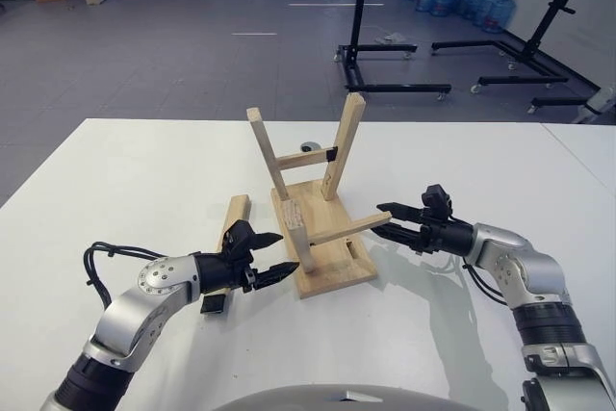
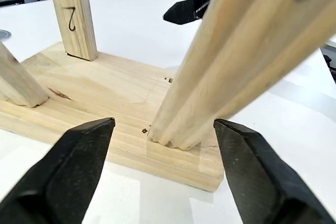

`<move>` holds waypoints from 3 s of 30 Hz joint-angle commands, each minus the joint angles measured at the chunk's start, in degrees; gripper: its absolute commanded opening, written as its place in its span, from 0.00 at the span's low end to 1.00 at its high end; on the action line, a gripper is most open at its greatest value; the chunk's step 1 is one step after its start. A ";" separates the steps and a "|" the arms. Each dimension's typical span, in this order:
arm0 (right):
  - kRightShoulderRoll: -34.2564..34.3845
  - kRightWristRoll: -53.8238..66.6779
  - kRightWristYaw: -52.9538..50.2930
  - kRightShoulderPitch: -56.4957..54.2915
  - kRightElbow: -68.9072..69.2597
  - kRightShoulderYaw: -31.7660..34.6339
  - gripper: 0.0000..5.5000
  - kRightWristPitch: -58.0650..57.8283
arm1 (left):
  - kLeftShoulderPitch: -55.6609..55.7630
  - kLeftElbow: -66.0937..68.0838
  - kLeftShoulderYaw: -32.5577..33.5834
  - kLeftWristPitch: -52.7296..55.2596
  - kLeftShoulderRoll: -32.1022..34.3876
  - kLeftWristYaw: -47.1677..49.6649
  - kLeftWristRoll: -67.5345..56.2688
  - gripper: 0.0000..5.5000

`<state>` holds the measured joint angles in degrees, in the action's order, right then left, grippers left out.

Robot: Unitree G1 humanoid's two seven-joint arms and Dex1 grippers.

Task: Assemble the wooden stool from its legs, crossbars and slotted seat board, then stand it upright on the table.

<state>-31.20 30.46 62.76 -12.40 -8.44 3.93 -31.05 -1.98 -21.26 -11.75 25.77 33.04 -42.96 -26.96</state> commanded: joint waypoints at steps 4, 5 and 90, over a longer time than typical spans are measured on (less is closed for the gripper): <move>-1.37 -0.75 0.29 -0.78 -0.39 -0.11 0.74 0.11 | -3.65 -3.09 4.95 1.71 1.20 4.53 2.35 0.81; -1.66 -0.63 0.10 -0.41 -0.07 0.24 0.74 -0.10 | -3.84 -2.62 5.40 3.82 1.12 8.71 5.38 0.81; 23.00 34.40 -12.29 -13.38 14.20 2.50 0.74 -12.07 | 17.11 5.59 12.97 11.12 -8.13 -11.24 -26.12 0.38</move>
<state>-8.34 64.75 50.42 -24.79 5.23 6.91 -42.46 14.46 -15.72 1.85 36.75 24.22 -53.77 -54.32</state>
